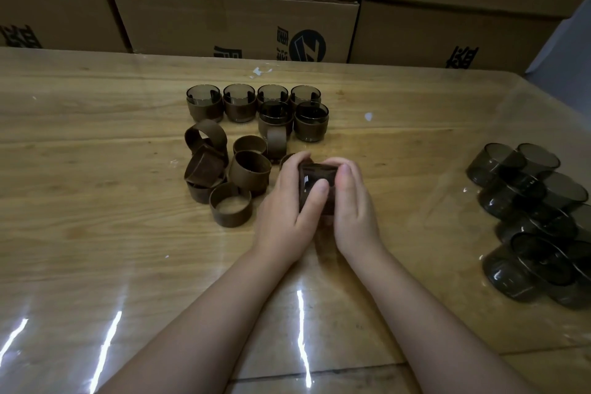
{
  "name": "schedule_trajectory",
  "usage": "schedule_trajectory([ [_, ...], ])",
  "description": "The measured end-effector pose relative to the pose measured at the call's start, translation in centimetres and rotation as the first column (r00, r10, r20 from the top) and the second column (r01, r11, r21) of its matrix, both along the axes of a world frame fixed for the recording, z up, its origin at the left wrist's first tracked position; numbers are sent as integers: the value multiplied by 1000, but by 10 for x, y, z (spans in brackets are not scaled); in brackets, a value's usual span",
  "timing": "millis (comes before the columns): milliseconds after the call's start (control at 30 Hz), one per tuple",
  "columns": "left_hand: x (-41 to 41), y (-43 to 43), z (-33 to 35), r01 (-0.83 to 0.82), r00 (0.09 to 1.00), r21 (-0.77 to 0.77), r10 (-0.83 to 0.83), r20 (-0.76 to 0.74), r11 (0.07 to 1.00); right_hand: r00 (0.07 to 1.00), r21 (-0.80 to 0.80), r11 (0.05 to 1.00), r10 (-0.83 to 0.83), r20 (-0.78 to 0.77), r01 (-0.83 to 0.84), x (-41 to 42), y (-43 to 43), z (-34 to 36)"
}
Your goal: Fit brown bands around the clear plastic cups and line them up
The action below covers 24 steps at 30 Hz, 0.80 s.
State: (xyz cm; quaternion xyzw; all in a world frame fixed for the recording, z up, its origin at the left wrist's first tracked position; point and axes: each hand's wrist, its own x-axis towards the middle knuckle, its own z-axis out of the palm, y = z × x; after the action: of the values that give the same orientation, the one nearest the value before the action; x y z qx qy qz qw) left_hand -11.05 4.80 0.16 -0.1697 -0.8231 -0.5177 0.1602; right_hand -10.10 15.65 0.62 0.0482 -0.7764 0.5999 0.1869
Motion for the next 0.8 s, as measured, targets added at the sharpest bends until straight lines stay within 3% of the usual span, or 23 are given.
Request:
schedule_trajectory([
  [133, -3, 1, 0, 94, 987, 143, -111, 112, 985, 967, 225, 965, -82, -241, 138, 1, 3, -2],
  [233, -6, 1, 2, 179, 940, 311, -255, 227, 933, 942, 334, 934, -11, -336, 130, 2, 6, 2],
  [433, -7, -2, 4, 233, 895, 443, -369, 251, 866, 878, 455, 879, 100, -468, 142, 1, 6, 5],
  [500, -7, -1, 4, 226, 903, 403, -346, 255, 887, 876, 402, 906, 81, -475, 135, 1, 3, 4],
  [667, -9, 2, -3, 115, 951, 236, -175, 253, 965, 924, 85, 995, -20, -383, 56, 2, -10, 3],
  [800, -10, 2, -5, 45, 973, 101, -66, 219, 994, 993, -252, 966, 23, -119, -53, 2, -13, 8],
])
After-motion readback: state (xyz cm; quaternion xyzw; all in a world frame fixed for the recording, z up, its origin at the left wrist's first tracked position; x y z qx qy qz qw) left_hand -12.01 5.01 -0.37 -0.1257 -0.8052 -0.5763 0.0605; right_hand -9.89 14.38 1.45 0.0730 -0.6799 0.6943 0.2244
